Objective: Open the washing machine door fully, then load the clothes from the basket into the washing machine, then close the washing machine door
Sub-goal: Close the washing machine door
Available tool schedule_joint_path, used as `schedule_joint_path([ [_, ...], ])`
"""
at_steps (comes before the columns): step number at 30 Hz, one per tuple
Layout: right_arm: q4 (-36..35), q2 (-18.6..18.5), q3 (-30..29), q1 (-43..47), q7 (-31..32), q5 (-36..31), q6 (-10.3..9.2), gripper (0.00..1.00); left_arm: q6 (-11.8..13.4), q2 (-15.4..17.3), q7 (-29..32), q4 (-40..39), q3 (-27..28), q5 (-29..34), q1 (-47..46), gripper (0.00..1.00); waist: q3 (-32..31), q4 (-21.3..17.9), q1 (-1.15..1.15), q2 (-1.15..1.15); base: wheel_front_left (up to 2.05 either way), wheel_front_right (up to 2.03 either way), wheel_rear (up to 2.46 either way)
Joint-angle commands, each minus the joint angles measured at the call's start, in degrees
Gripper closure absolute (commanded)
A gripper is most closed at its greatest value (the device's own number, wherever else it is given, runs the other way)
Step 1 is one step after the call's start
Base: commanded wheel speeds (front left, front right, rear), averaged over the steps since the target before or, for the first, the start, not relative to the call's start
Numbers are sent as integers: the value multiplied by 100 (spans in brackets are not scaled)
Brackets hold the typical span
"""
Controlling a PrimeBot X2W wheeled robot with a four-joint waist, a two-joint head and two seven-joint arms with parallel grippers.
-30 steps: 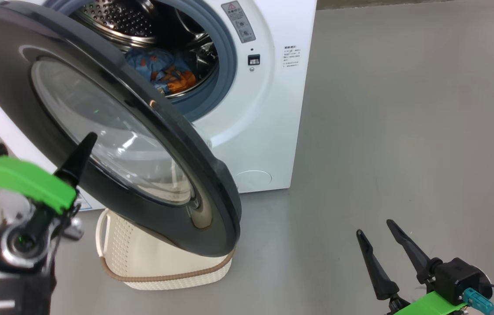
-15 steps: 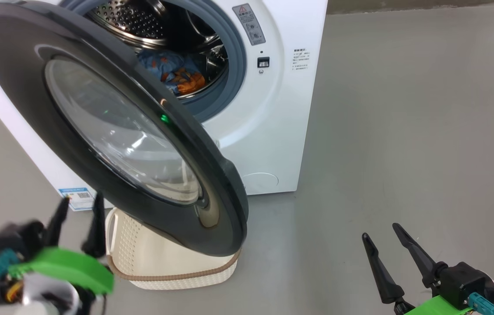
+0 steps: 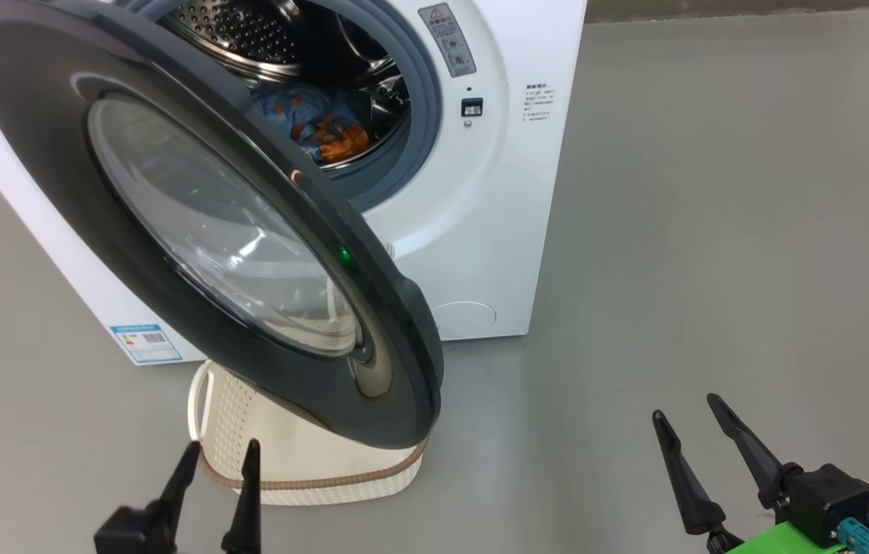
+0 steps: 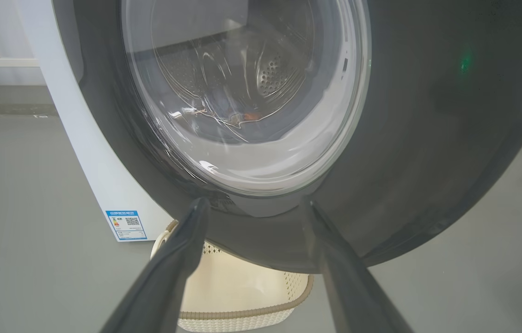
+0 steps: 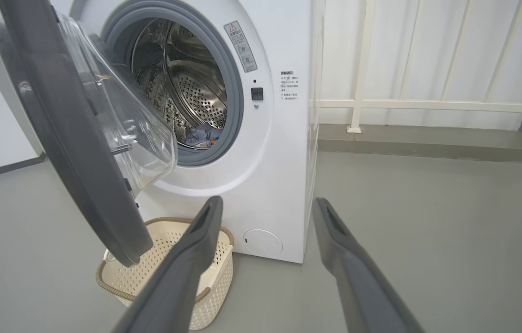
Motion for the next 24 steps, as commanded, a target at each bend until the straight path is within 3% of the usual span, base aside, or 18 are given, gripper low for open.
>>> schedule_joint_path([
  [1, -167, -73, 79, -1, -27, -55, 56, 0, -35, 8, -76, -243, 286, 130, 35, 0, -4, 13, 0, 0, 0, 0, 0],
  [9, -196, -17, -151, 209, -27, -97, 56, 0, -318, -286, -78, -503, 648, 457, 442, 0, -117, 135, 0, 0, 0, 0, 0],
  [24, -128, 64, -162, 323, -27, -195, 56, 0, -420, -344, -78, -548, 750, 539, 553, 0, -250, 113, 0, 0, 0, 0, 0],
])
